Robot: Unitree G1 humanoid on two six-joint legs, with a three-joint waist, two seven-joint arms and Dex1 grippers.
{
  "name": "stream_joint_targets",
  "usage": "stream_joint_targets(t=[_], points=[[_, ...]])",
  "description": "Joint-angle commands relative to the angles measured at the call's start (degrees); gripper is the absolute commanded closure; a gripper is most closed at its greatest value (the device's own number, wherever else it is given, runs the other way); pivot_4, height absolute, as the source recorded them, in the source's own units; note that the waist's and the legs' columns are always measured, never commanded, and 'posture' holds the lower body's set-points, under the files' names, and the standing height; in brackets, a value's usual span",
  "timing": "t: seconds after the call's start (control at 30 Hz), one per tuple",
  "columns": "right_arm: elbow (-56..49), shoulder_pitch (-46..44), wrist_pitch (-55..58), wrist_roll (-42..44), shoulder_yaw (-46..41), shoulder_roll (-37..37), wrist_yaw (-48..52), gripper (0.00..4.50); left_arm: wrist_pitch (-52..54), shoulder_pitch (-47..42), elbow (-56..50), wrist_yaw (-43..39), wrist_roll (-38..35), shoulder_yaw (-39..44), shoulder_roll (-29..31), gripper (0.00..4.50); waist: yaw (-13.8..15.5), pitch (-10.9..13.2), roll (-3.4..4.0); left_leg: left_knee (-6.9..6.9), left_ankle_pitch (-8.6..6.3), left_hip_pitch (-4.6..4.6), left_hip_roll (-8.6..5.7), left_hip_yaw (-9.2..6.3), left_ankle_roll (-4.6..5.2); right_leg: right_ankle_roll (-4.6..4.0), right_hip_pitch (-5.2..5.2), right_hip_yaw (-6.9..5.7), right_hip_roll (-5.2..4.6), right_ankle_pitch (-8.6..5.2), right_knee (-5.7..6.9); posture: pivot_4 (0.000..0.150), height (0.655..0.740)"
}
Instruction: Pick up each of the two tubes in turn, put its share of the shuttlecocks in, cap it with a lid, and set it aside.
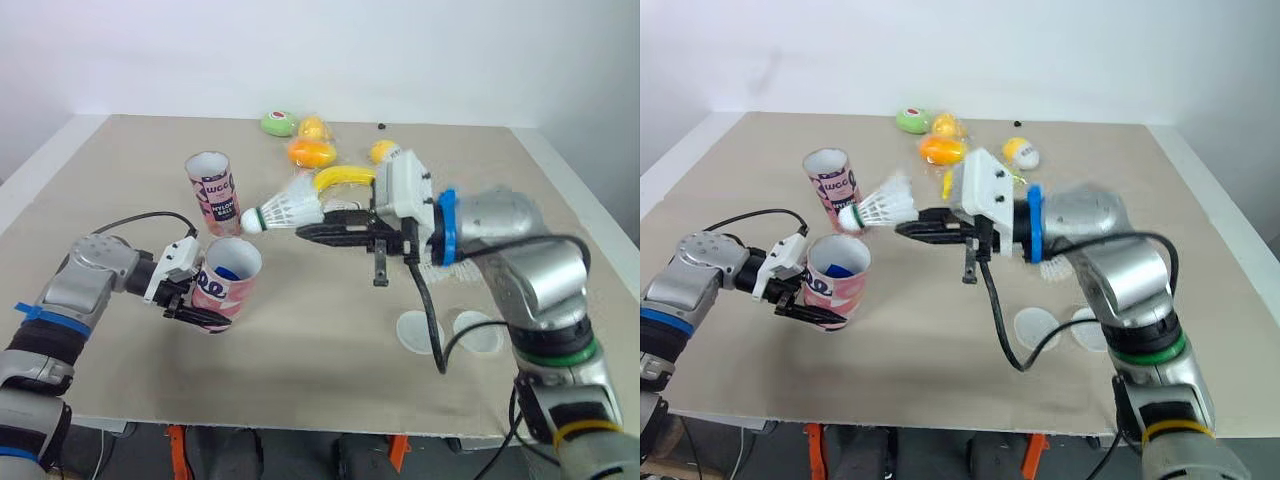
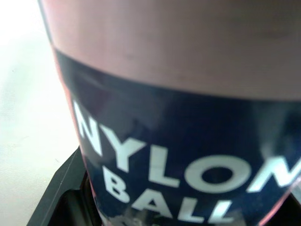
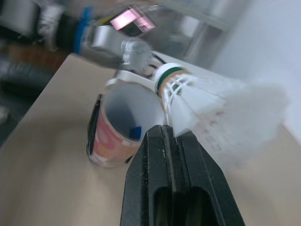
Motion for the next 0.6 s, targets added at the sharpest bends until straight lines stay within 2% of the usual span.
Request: stream_joint_targets(t=[0.03,0.33,0.37,0.47,0.57,0.6], points=[[3.21,-3.76,-4.38,-2.72,3.80,1.25,4.15,4.45,0.64,0.69,0.99,-0.79,0.46,-5.20,-0.92,1.42,0.33,0.00,0.01,0.00,0.00,0.00,0.00,0.00,0.00,0.00,0.00,0.00,0.00,0.00,0.00,0.150,0.7179],[14.57,-11.78,-11.10,-11.41,11.62,5.21,9.59,4.45,0.46,-1.43,2.04,-0.79,-0.37,-7.17,-0.84,1.42,1.20,0.01,0.02,-0.03,-0.01,-0.07,-0.02,-0.01,0.00,-0.09,-0.07,-0.03,0.00,0.15,0.05,0.150,0.7179],[15.59,-12.84,-10.57,-11.35,11.57,6.04,9.74,3.98,0.40,-1.53,2.09,-0.79,-0.39,-7.28,-0.82,1.42,1.20,0.01,0.03,-0.03,-0.01,-0.06,-0.01,-0.01,-0.01,-0.10,-0.07,-0.03,0.00,0.15,0.05,0.150,0.7179],[16.56,-14.21,-9.31,-9.75,10.02,7.56,10.40,3.27,0.42,-1.72,2.09,-0.79,-0.51,-7.52,-0.81,1.42,1.21,0.02,0.04,-0.02,-0.01,-0.07,-0.01,-0.02,-0.01,-0.11,-0.10,-0.05,0.00,0.15,0.14,0.150,0.7179],[15.95,-13.67,-5.76,-4.85,6.27,8.70,10.68,2.04,0.50,-1.84,2.09,-0.79,-0.72,-7.71,-0.81,1.42,1.23,0.01,0.04,-0.02,-0.01,-0.07,-0.02,-0.04,-0.01,-0.15,-0.09,-0.06,0.00,0.14,0.17,0.150,0.7179],[14.74,-12.73,-3.71,-2.67,5.21,8.23,11.56,1.76,0.58,-1.82,2.02,-0.79,-0.80,-7.74,-0.80,1.42,1.27,0.01,0.04,-0.02,-0.01,-0.07,-0.02,-0.05,-0.01,-0.15,-0.08,-0.07,0.00,0.14,0.17,0.150,0.7179]])
